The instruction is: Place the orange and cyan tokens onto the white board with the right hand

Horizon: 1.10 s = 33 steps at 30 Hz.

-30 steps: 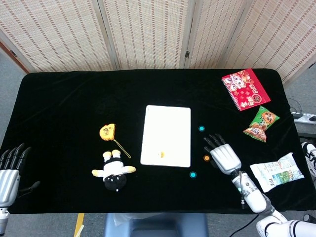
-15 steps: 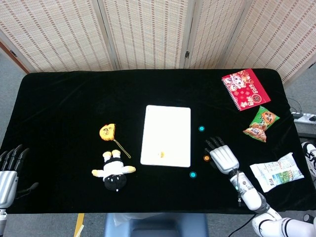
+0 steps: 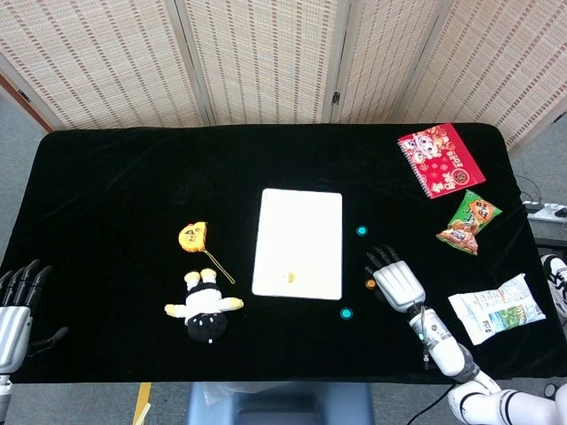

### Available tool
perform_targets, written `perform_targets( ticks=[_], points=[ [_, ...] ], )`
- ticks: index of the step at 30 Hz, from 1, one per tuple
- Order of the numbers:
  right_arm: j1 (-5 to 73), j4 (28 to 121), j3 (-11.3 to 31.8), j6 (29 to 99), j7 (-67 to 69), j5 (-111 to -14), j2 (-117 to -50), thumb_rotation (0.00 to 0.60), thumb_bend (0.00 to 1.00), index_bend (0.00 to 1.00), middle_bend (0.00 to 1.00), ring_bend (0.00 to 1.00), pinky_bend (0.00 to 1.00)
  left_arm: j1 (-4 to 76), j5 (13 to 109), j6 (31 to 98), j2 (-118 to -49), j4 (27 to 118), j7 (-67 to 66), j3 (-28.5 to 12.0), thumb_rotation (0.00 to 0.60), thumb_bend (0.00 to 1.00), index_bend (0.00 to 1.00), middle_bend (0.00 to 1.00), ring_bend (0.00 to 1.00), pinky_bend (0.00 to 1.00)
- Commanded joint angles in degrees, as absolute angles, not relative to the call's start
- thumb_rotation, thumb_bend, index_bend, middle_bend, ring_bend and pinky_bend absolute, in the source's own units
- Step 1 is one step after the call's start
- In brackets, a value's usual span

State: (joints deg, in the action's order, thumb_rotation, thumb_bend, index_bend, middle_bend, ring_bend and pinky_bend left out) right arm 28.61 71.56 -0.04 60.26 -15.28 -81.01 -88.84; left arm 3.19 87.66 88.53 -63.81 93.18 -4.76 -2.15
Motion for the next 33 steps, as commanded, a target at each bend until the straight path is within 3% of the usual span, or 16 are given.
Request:
perform_targets(
  ticks=[1,17,24,33],
  points=[
    [28.57,71.19,0.04,60.1,-15.31,-80.99,-89.05,0.6,0.3,0.4,0.11,0.02,0.0,3.18,87.61,88.46,-63.86,93.1,-4.68,-2.12,0.6,0.07,0.0,0.0,0.0,0.0],
    [28.6,70.45,0.87,60.21,-14.25,-81.62,-89.35,0.6,0.3,0.51,0.16,0.03,0.0,3.17,87.49,88.39,-63.84,93.04,-4.74,-2.11,0.6,0.07,0.0,0.0,0.0,0.0],
    [29.47,76.45,1.8,61.16,-14.12,-83.25,-85.86,0.6,0.3,0.51,0.16,0.03,0.0,3.21,87.62,88.5,-63.77,93.18,-4.76,-2.19,0.6,0.07,0.0,0.0,0.0,0.0],
    [35.17,82.92,6.09,54.87,-23.01,-78.51,-87.38,0.6,0.3,0.51,0.16,0.02,0.0,3.3,88.1,88.79,-63.43,93.8,-5.07,-2.24,0.6,0.07,0.0,0.0,0.0,0.0]
  ],
)
